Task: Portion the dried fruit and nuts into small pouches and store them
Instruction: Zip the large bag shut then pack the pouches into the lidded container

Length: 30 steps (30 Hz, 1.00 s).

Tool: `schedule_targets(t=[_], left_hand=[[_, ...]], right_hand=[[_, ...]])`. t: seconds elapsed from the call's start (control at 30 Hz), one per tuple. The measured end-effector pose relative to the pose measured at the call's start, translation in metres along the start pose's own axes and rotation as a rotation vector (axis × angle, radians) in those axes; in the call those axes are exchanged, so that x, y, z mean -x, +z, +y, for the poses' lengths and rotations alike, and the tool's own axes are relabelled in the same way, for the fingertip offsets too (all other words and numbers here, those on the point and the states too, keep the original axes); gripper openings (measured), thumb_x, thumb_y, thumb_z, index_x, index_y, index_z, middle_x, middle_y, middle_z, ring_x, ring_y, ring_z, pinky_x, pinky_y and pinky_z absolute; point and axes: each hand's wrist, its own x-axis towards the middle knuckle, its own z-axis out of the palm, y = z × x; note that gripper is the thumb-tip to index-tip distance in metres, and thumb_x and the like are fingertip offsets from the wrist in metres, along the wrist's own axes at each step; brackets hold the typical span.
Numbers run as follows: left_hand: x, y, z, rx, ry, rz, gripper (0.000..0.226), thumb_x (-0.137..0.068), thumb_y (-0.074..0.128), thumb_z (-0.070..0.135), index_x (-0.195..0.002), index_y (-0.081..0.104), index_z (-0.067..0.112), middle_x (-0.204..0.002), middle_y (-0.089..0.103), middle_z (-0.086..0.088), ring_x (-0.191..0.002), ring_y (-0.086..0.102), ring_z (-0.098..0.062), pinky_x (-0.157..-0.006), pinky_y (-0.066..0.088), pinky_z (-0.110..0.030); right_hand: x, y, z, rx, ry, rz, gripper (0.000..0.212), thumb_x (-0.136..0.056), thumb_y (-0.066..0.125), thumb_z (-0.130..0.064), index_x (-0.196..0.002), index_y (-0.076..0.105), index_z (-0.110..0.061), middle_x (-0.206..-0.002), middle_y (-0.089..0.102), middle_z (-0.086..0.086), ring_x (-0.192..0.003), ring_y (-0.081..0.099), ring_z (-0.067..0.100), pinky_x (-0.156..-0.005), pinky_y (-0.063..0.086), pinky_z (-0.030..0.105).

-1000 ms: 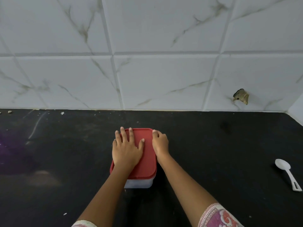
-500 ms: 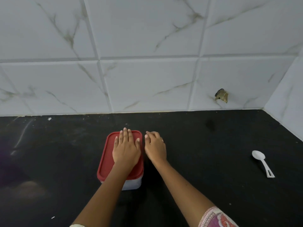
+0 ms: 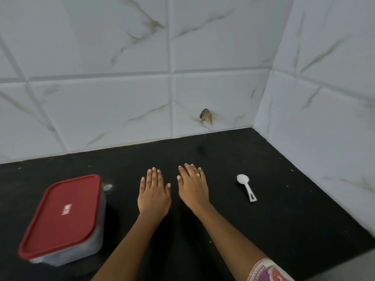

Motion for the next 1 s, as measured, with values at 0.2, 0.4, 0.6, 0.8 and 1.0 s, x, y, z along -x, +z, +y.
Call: schedule_targets(t=[0.2, 0.4, 0.6, 0.8, 1.0], left_hand=[[-0.008, 0.029, 0.094, 0.058, 0.161, -0.059, 0.056, -0.101, 0.011, 0.035, -0.149, -0.005, 0.009, -0.158, -0.009, -0.005, -0.145, -0.012, -0.017, -0.117, -0.006, -0.035], [-0.011, 0.047, 0.161, 0.193, 0.220, -0.056, 0.057, -0.100, 0.030, 0.030, -0.150, 0.006, 0.016, -0.155, 0.013, -0.006, -0.141, 0.020, -0.020, -0.111, 0.027, -0.034], [-0.026, 0.061, 0.202, 0.445, 0.125, -0.160, 0.052, -0.100, 0.031, 0.028, -0.149, 0.015, 0.017, -0.134, 0.035, -0.009, -0.111, 0.050, -0.019, -0.086, 0.043, -0.028], [-0.040, 0.074, 0.225, 0.578, 0.033, -0.186, 0.047, -0.098, 0.036, 0.022, -0.143, 0.033, 0.011, -0.124, 0.050, -0.013, -0.111, 0.051, -0.025, -0.089, 0.043, -0.033], [-0.039, 0.085, 0.226, 0.680, 0.031, -0.113, 0.031, -0.094, 0.040, 0.008, -0.122, 0.052, 0.006, -0.099, 0.051, -0.006, -0.088, 0.051, -0.016, -0.069, 0.037, -0.020]], right_hand=[[0.012, -0.023, 0.082, 0.019, 0.153, 0.045, 0.044, -0.100, 0.029, -0.026, -0.143, 0.033, -0.017, -0.150, 0.033, 0.002, -0.142, 0.022, 0.016, -0.117, 0.009, 0.033], [0.024, -0.040, 0.147, -0.039, 0.319, 0.058, 0.042, -0.099, 0.034, -0.019, -0.141, 0.038, -0.017, -0.144, 0.041, -0.002, -0.132, 0.036, 0.018, -0.107, 0.029, 0.031], [0.030, -0.035, 0.182, -0.135, 0.398, 0.019, 0.043, -0.098, 0.038, -0.015, -0.141, 0.038, -0.015, -0.138, 0.040, 0.006, -0.126, 0.035, 0.024, -0.102, 0.034, 0.029], [0.024, -0.034, 0.193, -0.443, 0.570, -0.029, 0.040, -0.098, 0.036, -0.011, -0.136, 0.041, -0.003, -0.133, 0.041, 0.014, -0.120, 0.045, 0.024, -0.091, 0.034, 0.021], [0.021, -0.031, 0.193, -0.619, 0.623, -0.022, 0.032, -0.095, 0.035, -0.009, -0.113, 0.061, -0.007, -0.114, 0.055, 0.012, -0.095, 0.054, 0.018, -0.076, 0.041, 0.024]])
